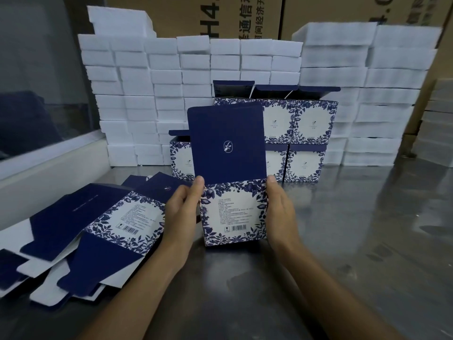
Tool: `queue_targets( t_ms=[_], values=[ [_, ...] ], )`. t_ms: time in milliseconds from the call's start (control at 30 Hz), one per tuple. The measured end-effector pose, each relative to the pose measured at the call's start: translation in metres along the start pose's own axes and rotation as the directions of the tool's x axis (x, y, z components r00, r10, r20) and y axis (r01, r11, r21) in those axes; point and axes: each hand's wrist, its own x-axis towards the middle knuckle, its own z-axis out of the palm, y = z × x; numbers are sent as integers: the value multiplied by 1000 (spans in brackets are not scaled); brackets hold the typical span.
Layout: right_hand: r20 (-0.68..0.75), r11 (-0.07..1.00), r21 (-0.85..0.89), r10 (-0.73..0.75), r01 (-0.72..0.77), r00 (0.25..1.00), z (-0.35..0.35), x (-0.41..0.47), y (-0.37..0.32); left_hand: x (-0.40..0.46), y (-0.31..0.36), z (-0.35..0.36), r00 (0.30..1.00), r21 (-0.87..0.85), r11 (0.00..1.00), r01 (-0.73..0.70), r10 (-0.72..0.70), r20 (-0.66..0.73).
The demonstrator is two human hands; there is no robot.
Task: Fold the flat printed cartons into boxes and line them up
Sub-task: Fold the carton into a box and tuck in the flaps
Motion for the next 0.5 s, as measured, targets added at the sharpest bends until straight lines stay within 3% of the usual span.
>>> queue_targets(
  t_ms=[233,500],
  values=[
    [-89,986,-4,-165,165,982,-2,-2,-6,0,-8,-1,994,121,986,-110,112,-11],
    [-109,988,21,-147,150,983,-5,2,-4,-2,-2,3,982,142,973,-184,189,-24]
  ],
)
